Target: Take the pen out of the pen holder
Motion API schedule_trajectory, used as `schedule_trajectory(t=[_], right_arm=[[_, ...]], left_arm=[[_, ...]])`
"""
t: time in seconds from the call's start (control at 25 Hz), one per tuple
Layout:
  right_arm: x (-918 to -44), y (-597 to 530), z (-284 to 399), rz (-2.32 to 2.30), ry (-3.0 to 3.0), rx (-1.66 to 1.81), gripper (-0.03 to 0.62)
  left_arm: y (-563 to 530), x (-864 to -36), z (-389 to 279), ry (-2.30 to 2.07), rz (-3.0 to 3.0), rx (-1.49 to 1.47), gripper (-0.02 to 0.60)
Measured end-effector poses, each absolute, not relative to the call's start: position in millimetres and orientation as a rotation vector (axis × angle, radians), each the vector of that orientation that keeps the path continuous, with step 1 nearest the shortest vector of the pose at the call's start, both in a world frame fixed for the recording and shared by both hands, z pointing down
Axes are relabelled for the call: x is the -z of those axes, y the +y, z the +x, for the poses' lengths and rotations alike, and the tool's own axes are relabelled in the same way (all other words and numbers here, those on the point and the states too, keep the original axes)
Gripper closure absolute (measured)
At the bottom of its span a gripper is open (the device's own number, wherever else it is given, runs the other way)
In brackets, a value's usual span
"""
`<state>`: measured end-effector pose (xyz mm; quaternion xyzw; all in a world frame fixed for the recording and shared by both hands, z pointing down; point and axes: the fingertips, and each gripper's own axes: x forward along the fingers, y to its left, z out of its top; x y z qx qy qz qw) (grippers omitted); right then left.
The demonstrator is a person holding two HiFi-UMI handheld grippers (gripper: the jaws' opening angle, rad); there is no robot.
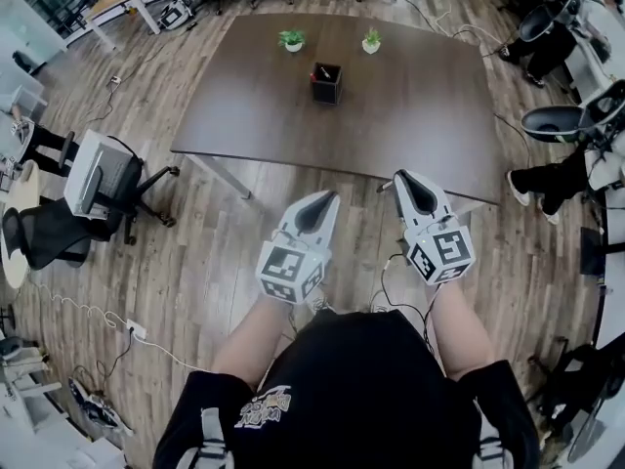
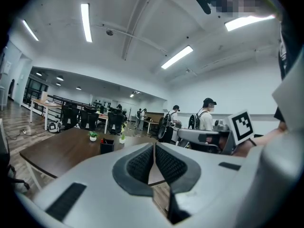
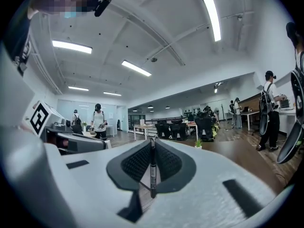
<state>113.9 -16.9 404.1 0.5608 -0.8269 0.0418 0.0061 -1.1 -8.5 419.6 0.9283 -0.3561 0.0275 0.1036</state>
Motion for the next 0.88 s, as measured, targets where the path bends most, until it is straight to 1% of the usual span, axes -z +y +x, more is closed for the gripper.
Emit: schedule_trajectory(t=[0.32, 0.6, 0.88], right_arm=[[-403.7, 14.2, 163.8, 1.655, -2.719, -0.165, 0.568], [-396.2, 40.7, 171.8, 1.539, -2.807, -0.149, 0.568], [-399.2, 57.2, 186.0, 1.487, -2.824, -0.141, 0.568]], left_arm=[[32.5, -418.6, 52.5, -1.196, 2.704, -0.135, 0.568], [66.0, -408.1, 61.4, -1.340, 2.656, -0.120, 0.568], [84.2, -412.2, 77.9, -1.383, 2.630, -0.101, 0.568]])
